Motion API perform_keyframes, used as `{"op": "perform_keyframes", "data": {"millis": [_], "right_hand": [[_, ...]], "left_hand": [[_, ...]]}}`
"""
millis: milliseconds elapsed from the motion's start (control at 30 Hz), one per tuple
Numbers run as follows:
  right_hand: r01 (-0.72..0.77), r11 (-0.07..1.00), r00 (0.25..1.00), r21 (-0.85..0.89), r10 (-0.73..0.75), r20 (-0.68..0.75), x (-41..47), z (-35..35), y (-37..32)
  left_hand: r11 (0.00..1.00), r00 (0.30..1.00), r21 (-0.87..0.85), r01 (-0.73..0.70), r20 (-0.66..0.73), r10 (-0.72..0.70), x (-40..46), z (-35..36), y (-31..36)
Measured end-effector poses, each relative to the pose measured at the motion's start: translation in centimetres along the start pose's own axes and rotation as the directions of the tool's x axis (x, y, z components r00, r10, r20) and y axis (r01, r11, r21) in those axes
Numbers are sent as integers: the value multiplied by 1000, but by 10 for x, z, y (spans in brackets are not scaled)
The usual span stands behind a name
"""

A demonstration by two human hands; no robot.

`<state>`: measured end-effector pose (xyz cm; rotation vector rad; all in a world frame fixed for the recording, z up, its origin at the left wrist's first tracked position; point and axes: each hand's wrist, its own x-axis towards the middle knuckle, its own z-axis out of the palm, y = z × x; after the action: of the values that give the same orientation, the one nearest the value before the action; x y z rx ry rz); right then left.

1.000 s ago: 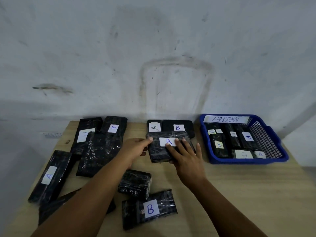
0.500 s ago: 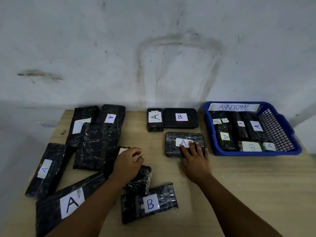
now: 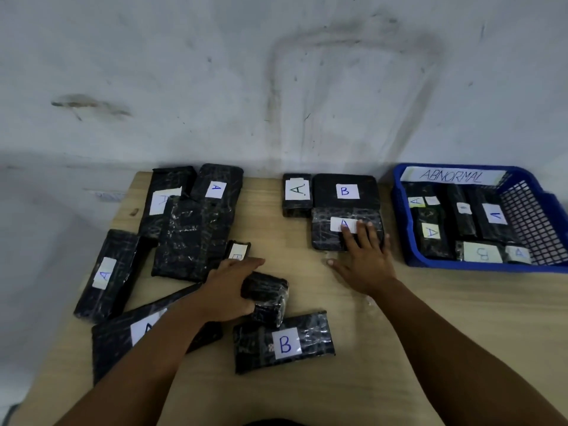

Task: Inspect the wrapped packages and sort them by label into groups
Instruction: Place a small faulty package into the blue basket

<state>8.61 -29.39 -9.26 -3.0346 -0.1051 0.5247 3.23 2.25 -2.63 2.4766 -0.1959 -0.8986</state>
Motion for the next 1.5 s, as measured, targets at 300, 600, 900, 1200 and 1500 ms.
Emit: {"op": "perform_keyframes", "data": {"millis": [300,600,900,1200,1500], "right_hand": [[19,948,965,318,65,-253,-36,8,-35],[-12,129,1000,992,21,9,-79,-89,-94],[289,-186,957,939,72,-281,-97,-200,-113],[438,2,899,899,-19,-438,-110,-243,-116],[484,24,874,875,35,-484,-114,-249,-115]], "left_hand": [[942,998,328,-63,-2,67,22,10,-14],[936,855,67,-346,-389,344,-7,-78,51],[836,689,-213,-506,-683,244,-56,-139,117],[613,656,-500,-612,-754,39,-85,-157,143],[559,702,-575,-598,-712,18,-100,-166,152]]}}
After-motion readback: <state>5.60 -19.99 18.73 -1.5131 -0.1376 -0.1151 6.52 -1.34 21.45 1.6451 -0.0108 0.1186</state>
